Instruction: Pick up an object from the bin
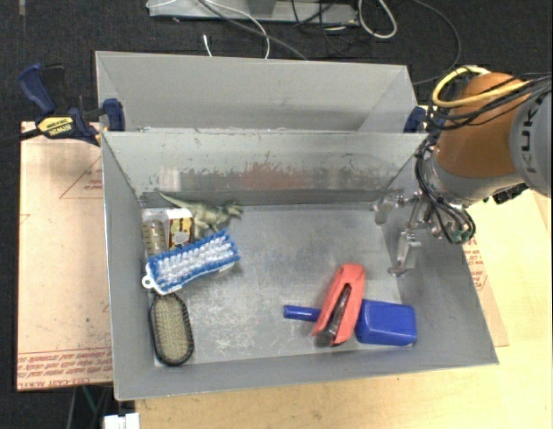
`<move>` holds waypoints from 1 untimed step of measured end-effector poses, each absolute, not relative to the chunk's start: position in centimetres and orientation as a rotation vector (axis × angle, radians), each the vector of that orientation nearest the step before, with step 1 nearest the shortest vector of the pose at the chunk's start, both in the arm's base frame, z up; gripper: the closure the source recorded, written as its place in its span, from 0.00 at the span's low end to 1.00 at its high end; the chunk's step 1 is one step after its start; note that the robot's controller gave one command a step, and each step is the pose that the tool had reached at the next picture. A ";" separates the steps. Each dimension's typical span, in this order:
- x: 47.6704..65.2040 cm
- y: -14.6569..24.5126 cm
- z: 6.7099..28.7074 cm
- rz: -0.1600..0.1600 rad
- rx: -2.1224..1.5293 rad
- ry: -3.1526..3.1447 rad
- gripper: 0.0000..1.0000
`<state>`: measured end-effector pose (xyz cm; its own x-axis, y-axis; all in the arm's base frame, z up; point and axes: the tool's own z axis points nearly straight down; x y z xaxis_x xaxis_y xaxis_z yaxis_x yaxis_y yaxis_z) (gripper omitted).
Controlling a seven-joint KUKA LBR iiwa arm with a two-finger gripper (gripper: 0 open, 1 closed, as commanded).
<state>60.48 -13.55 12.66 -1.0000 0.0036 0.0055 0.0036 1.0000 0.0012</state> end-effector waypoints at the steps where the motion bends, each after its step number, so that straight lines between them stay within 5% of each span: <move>1: 60.7 -13.5 13.2 0.000 0.000 -3.144 0.00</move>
Offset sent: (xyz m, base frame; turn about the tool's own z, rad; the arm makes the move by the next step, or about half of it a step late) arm -0.0101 0.0728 -0.0566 -0.4721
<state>60.67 -13.48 13.17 -1.0000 -0.0001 -0.0020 -0.0001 1.0000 0.0003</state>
